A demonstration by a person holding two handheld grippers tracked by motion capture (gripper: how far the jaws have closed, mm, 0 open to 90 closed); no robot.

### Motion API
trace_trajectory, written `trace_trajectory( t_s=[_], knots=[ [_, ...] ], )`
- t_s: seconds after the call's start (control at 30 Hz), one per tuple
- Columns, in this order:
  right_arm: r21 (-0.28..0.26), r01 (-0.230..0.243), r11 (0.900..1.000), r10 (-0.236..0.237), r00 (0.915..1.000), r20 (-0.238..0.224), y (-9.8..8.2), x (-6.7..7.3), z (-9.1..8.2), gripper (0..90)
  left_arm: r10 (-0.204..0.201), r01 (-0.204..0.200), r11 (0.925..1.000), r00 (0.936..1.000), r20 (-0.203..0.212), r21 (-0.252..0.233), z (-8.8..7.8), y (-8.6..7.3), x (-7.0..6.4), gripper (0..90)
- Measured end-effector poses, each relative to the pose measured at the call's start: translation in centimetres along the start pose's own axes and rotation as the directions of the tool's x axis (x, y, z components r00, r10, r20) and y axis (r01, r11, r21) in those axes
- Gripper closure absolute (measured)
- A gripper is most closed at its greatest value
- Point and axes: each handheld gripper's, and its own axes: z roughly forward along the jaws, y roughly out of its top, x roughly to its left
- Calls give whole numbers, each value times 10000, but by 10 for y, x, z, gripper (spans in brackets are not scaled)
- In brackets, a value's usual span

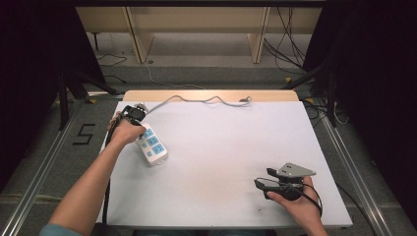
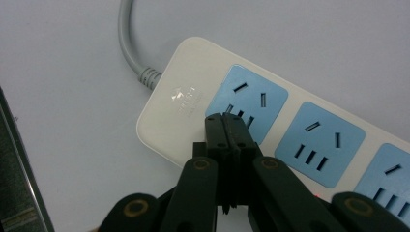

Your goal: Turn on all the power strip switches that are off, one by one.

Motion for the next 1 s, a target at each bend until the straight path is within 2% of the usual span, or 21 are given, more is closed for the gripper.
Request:
trace_trajectory(
  t_s=[1.0],
  knots=[
    [9, 4, 10000, -4, 10000, -4, 0, 0, 0, 349, 87, -84, 9991, 9999, 82, -424, -12, -2, -3, 898]
  ],
)
